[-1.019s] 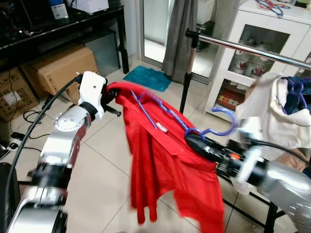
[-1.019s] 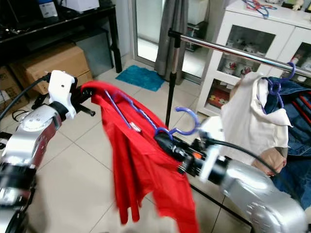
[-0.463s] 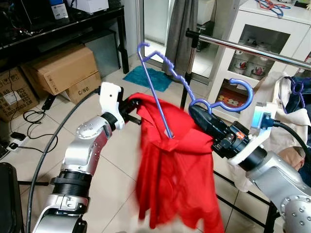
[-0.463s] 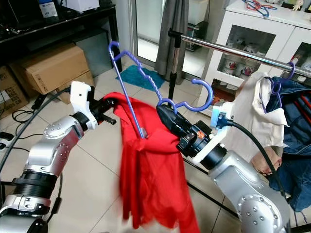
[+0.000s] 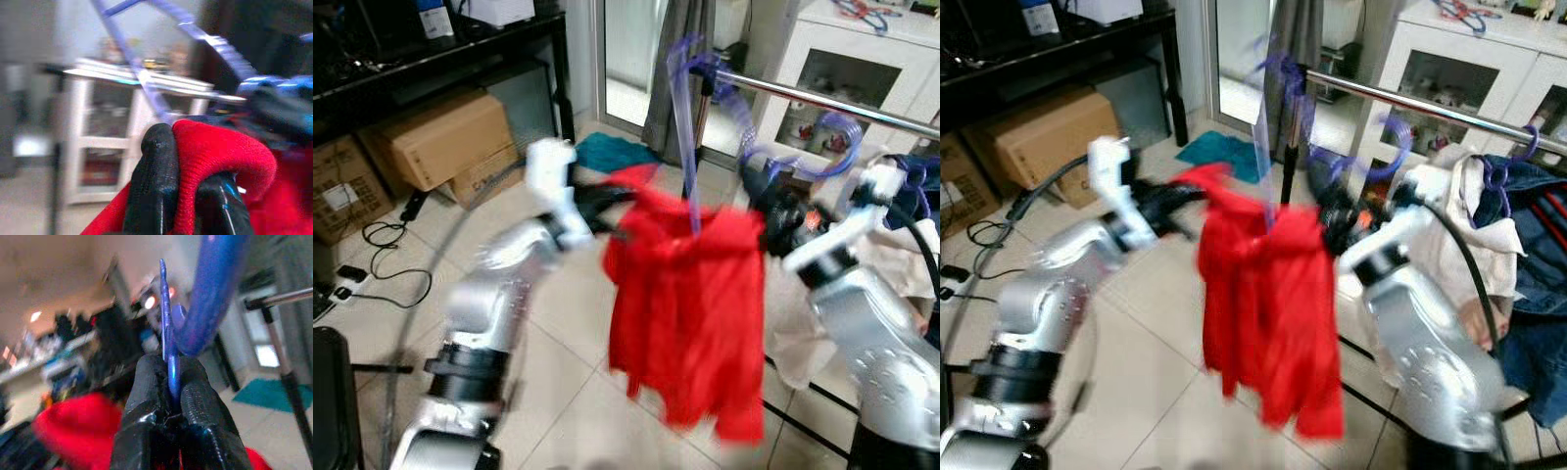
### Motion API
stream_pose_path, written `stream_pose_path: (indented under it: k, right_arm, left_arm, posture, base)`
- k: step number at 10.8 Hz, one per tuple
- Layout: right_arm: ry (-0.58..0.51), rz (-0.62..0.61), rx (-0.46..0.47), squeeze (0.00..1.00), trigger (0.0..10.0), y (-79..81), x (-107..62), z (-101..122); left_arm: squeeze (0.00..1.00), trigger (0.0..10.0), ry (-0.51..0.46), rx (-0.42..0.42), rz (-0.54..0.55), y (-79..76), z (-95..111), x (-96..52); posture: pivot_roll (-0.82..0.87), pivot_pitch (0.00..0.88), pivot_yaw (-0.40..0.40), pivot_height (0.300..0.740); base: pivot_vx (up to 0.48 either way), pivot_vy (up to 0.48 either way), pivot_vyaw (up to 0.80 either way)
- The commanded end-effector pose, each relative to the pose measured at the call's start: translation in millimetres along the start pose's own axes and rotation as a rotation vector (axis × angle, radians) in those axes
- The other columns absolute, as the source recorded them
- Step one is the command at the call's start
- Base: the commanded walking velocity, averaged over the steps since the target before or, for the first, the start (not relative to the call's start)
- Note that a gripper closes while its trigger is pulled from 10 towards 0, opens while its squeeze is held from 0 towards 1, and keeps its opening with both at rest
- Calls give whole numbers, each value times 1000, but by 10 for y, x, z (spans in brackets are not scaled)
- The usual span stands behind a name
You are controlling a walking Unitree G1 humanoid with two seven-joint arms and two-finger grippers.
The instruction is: Hang hanger
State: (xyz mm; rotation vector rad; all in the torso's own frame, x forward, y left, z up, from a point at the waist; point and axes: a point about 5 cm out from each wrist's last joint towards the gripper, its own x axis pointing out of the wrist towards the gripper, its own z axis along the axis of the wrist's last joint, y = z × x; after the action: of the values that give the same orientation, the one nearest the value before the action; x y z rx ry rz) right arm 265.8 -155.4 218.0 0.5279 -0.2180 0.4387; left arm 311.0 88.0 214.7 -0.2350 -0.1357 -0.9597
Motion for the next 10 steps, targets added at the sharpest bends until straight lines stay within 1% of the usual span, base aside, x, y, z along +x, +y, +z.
stream_pose_path:
  k: [1,2,3,4,5,6,7,8,9,10]
  right_arm:
    - [-91,9,58,0,0,15,32,99]
    - [-181,76,210,0,0,96,41,162]
    - [-267,20,275,0,0,40,29,240]
    - [-395,-95,347,0,0,-125,-20,358]
    - [-505,-182,417,0,0,-285,-81,460]
    - [-494,-194,352,0,0,-340,-54,512]
    - [-305,-165,-10,0,0,-241,74,442]
    - [-206,-144,-175,0,0,-186,144,346]
    - [-154,-147,-269,0,0,-181,186,259]
    - [-80,-73,-434,0,0,-124,195,109]
  left_arm:
    - [0,0,34,-5,-63,-117,-11,35]
    - [0,0,86,4,-7,-74,-107,3]
    - [0,0,56,-31,-16,-76,-66,-30]
    - [0,0,40,-96,-92,-139,-12,-104]
    - [0,0,158,-131,-187,-226,-142,-244]
    - [0,0,276,-116,-100,-137,-378,-357]
    - [0,0,325,-89,-15,-45,-488,-388]
    - [0,0,244,-140,-71,-133,-377,-342]
    - [0,0,95,-204,-192,-284,-143,-291]
    - [0,0,-129,-251,-257,-289,258,-263]
  posture:
    - [-26,0,41,740]
    - [-25,0,48,740]
    - [-29,0,51,740]
    - [-29,0,48,740]
    - [-28,0,44,740]
    - [-28,0,42,740]
    - [-31,0,48,740]
    - [-35,0,56,740]
    - [-31,0,55,740]
    - [-31,0,55,740]
  base:
    - [0,0,0]
    - [0,0,0]
    - [0,0,0]
    - [0,0,0]
    - [0,0,0]
    - [0,0,0]
    - [0,0,0]
    - [0,0,0]
    - [0,0,0]
    - [0,0,0]
